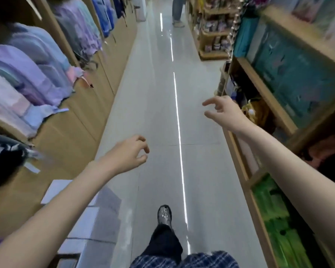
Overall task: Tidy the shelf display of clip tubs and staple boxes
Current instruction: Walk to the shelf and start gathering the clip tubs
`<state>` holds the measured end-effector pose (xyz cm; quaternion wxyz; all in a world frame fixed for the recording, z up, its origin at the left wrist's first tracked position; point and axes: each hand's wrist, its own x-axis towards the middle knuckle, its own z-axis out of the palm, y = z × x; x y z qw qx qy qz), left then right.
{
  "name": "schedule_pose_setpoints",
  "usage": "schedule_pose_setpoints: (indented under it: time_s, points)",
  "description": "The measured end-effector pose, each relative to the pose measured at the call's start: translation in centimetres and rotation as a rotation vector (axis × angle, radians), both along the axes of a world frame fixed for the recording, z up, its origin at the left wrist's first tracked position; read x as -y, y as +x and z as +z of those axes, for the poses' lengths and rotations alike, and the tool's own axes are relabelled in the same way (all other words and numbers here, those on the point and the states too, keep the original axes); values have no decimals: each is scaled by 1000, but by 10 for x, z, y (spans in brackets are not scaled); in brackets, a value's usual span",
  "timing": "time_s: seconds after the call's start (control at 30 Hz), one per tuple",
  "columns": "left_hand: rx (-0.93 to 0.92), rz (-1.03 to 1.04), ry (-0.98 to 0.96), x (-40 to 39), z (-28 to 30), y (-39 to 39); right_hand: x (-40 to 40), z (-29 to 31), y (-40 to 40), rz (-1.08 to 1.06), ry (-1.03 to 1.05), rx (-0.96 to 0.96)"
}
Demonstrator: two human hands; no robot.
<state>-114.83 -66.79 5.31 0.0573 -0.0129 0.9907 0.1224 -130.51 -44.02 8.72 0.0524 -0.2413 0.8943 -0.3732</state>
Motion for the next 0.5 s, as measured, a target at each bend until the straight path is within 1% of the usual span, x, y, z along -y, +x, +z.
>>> schedule_pose_setpoints:
  time_s: [0.07, 0.13, 0.23, 0.3, 0.4, 0.43, 0.5]
  points:
    - [-48, 20, -5, 40, -9, -75, 29, -6, -73, -74, -93, 104]
    - [-119, 40, 53, 72, -8, -153, 57, -9, -139, -122, -103, 143]
    - [-241, 57, 141, 110, 15, -272, 92, 10, -237, -107, -2, 28]
    - [-277, 102, 265, 124, 35, -341, 104, 24, -294, -139, -2, -16]
    - [-249, 137, 445, 146, 49, -447, 111, 29, -390, -240, -85, 7]
    - [-223, 127, 465, 156, 47, -480, 114, 25, -423, -275, -124, 45]
    - [-161, 65, 432, 177, 32, -545, 124, 13, -491, -329, -177, 115]
